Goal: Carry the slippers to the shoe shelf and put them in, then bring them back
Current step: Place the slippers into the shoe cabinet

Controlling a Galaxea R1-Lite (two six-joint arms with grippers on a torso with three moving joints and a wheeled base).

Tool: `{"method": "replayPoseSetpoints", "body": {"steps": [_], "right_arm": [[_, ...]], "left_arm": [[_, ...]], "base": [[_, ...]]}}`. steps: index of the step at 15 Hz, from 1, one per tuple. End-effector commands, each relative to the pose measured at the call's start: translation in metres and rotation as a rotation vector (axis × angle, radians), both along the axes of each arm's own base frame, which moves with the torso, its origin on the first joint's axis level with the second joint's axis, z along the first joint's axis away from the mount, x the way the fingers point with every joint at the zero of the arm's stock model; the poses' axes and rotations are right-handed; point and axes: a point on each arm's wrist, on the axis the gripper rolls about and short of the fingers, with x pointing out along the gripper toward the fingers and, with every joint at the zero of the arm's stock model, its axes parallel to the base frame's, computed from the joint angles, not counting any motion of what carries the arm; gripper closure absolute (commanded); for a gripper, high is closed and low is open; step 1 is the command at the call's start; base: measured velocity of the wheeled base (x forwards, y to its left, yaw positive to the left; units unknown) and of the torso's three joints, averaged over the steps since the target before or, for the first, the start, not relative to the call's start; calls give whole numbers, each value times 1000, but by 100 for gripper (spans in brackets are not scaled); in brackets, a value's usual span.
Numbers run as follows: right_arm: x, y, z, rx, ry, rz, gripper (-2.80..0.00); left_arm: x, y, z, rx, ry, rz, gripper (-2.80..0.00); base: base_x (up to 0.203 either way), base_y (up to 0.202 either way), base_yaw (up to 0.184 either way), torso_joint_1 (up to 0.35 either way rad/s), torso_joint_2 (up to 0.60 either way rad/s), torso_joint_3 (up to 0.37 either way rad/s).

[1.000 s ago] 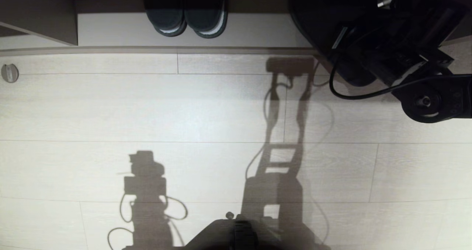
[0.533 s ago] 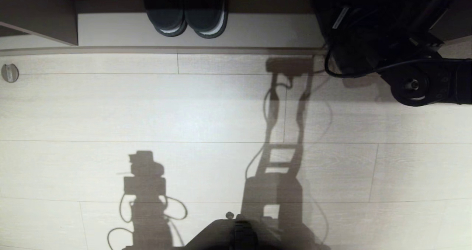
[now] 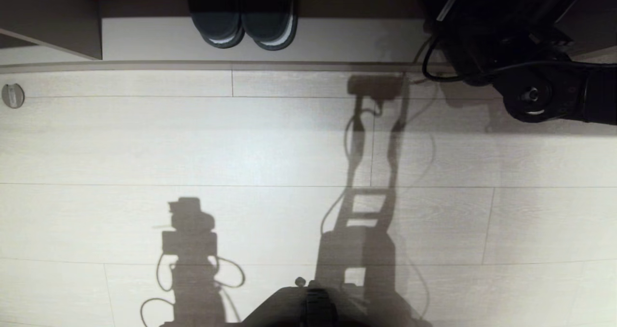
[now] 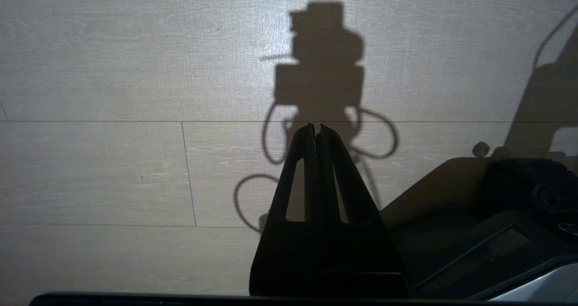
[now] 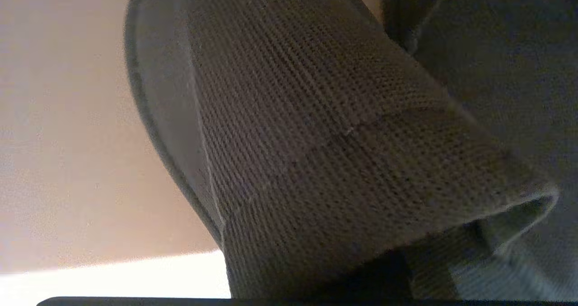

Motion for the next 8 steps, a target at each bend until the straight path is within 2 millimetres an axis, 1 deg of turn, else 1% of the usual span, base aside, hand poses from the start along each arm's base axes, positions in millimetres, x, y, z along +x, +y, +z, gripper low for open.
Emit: {"method": "replayPoseSetpoints", "body": {"steps": [1,3,4,6,8], "right_arm": [[7,10,-5,45,11,-12,0],[7,17,-7,102,21,-26,0],[8,19,-10,165,26,-35,0],[11,20,-16,255,51,-85,0],[9,19,-15,288,51,-92,0]], "left_arm": [[0,0,0,0,-1,0,0],[0,0,0,-1,-1,0,0],[0,0,0,-2,-1,0,0],[0,0,0,-2,-1,0,0],[0,0,0,-2,0,0,0]], "base": [[0,0,0,0,0,0],[0,0,0,0,0,0],[0,0,0,0,0,0],[0,0,0,0,0,0],[0,0,0,0,0,0]]}}
